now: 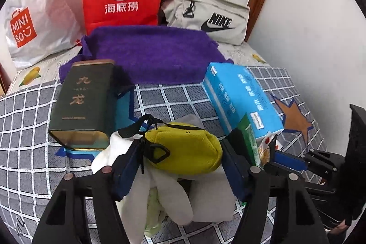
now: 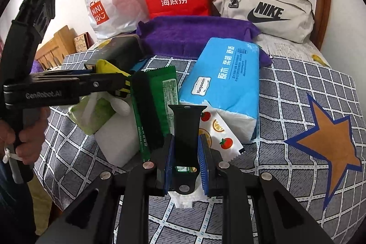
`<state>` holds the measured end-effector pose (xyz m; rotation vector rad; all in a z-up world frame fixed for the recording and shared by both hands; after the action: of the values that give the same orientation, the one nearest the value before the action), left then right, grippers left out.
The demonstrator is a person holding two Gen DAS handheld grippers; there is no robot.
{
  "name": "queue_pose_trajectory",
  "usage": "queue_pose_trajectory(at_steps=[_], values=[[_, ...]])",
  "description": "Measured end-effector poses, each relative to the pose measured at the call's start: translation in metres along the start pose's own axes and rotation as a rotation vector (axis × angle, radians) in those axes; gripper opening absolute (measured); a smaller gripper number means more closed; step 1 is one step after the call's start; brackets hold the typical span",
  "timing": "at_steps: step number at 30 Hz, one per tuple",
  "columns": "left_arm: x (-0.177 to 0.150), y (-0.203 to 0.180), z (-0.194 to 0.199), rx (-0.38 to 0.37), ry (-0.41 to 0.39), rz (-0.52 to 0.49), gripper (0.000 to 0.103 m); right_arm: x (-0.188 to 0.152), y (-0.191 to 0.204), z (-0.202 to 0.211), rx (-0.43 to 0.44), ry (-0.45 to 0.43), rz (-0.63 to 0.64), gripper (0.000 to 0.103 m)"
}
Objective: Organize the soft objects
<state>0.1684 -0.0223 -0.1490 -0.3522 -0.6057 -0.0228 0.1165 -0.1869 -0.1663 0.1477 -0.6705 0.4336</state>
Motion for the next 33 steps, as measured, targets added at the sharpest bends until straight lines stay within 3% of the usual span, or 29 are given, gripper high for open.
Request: queue_pose_trajectory(at_steps=[19, 29, 33], values=[[0.014, 0.009, 0.061, -0.028, -0.093, 0.046, 0.063, 0.033, -0.003, 0.029, -0.003, -0.057, 0.000, 0.021], [0.041, 0.015, 0.075, -0.033, -0.128, 0.070, 0.063, 0.065, -0.019, 0.034, -0.024, -0.075, -0.013, 0.021], [0.053, 0.015, 0.075, -0.077, -0.122, 0.093, 0.063, 0.077, -0.023, 0.031, -0.029, -0.076, -0.009, 0.021]])
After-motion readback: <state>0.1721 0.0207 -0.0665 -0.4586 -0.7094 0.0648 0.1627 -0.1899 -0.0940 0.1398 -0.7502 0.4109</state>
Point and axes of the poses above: each gripper's, at about its wrist camera, not at the fingertips, and z roughly against the way its jaws point, y to its left, x to its top, the point moved 4 cm from there along -z, roughly the way its jaws point, and after that the axes turned 12 degrees about z, right-handed, at the moved point
